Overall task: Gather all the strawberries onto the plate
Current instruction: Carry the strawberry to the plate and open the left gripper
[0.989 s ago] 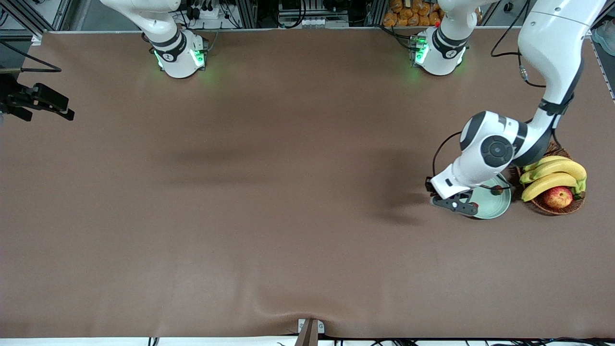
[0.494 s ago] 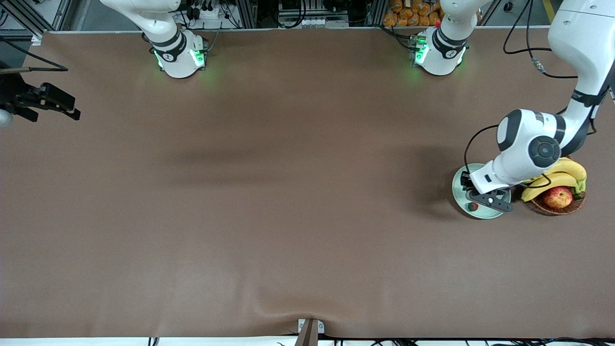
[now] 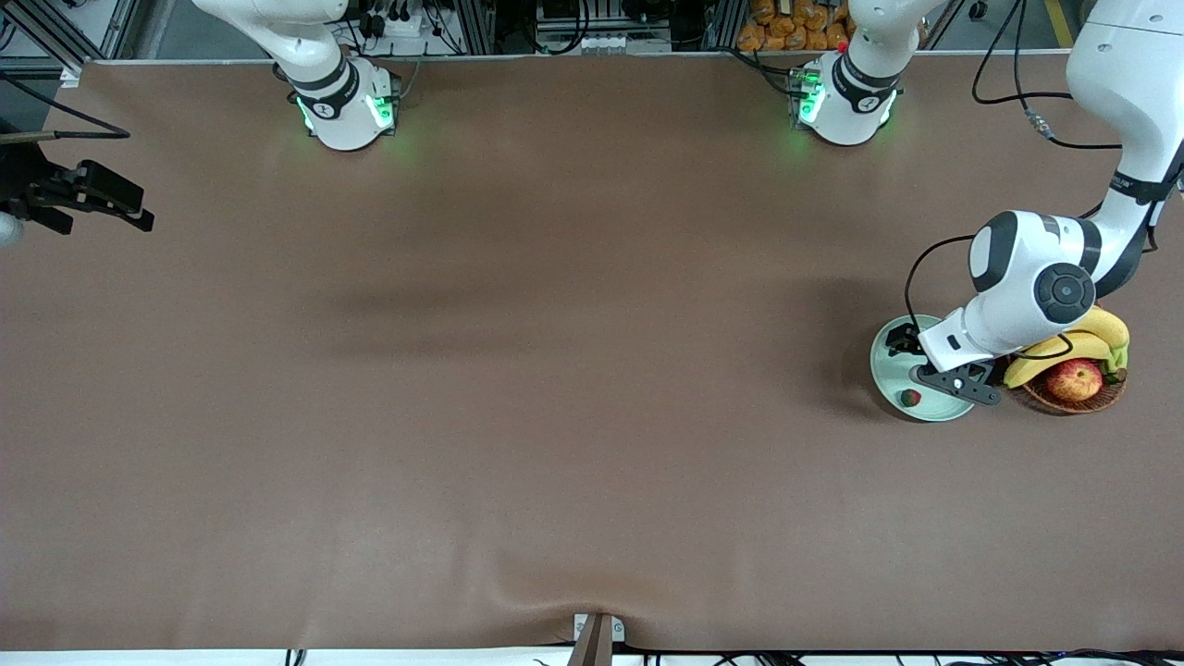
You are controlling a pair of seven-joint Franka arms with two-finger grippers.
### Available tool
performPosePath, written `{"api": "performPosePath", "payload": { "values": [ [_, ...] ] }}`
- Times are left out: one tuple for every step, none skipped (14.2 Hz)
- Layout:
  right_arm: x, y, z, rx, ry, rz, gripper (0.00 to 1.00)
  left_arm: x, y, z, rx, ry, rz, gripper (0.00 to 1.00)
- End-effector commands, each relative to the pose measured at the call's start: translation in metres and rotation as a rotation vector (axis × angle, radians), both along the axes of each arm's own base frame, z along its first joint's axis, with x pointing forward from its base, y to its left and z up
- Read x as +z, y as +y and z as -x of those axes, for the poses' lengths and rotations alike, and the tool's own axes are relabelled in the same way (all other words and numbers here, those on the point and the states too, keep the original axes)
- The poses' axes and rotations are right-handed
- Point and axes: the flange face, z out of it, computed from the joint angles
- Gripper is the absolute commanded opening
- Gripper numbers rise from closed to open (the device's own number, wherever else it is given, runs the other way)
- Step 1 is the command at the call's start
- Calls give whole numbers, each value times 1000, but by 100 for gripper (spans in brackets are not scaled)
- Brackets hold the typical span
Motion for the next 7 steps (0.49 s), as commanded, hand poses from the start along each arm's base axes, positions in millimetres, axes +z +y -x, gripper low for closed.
{"api": "performPosePath", "payload": {
  "values": [
    [1, -2, 2, 2, 9, 8, 100, 13, -5, -12, -23, -36, -14, 100],
    [2, -3, 2, 1, 7, 5, 100, 21, -11, -21, -28, -60, -15, 100],
    [2, -3, 2, 0, 7, 2, 100, 29, -11, -31, -31, -83, -12, 100],
    [2, -1, 3, 4, 10, 7, 100, 35, -9, -38, -28, -99, -12, 100],
    [2, -4, 3, 1, 9, 13, 100, 42, -8, -44, -23, -115, -14, 100],
    [3, -9, 4, -10, 6, 12, 100, 48, -7, -48, -14, -130, -15, 100],
    [3, -14, 4, -19, 6, 5, 100, 54, -7, -52, -9, -143, -16, 100]
  ]
}}
